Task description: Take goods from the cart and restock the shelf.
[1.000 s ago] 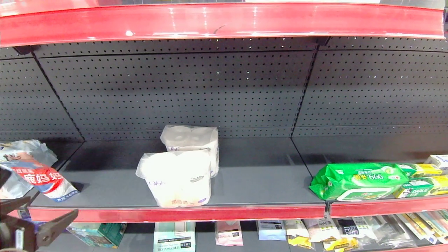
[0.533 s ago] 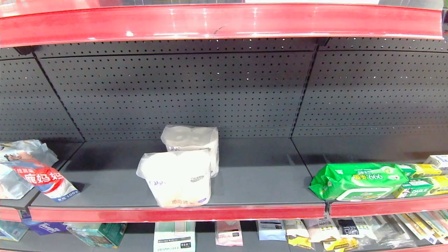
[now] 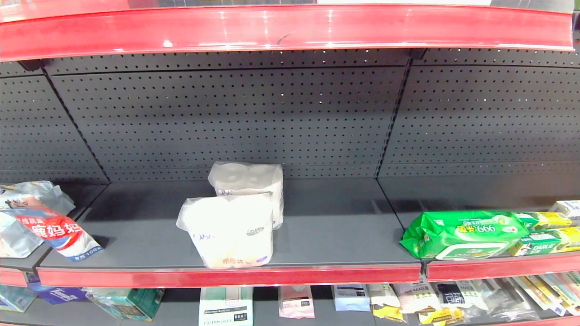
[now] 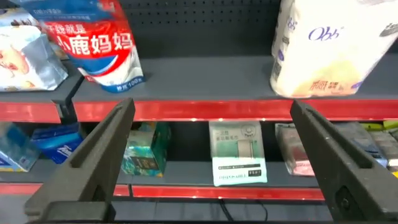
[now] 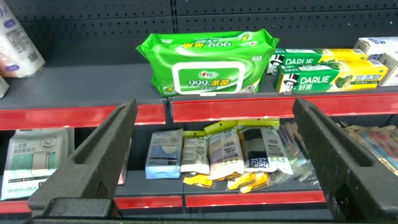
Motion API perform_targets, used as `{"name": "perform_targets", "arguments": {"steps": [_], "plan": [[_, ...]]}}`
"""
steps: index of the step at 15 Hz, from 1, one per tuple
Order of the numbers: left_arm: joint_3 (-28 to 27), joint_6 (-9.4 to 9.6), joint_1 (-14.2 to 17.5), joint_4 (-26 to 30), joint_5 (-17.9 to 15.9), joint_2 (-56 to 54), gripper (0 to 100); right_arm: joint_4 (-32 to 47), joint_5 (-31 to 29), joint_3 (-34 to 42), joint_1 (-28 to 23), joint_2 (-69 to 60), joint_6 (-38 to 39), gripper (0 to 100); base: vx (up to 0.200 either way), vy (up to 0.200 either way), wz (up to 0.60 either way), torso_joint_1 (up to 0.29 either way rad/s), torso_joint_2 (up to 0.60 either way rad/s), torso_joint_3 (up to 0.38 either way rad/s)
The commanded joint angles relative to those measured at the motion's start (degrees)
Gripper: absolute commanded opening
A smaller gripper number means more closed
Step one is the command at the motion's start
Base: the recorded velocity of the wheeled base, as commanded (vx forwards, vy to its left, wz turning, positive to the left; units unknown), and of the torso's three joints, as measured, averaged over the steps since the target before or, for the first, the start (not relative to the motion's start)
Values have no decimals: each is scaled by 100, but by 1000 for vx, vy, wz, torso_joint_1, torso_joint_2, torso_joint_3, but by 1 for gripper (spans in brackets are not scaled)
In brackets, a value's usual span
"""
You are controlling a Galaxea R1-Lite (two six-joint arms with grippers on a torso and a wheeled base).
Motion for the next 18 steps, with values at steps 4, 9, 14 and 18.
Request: {"name": "perform_targets", "arguments": {"steps": [4,9,14,18], "plan": [[24,-49,-1,0,38,-15,100,0,18,0,-1,8,-23,100,0,0,0,0,0,0],[24,-75,-1,0,38,-15,100,0,18,0,-1,-1,-14,100,0,0,480,3,1,-2],[24,-102,-1,0,29,-15,100,0,18,0,-1,8,-14,100,0,0,0,0,0,0],[24,-102,-1,0,29,-15,100,0,18,0,-1,8,-14,100,0,0,0,0,0,0]]}}
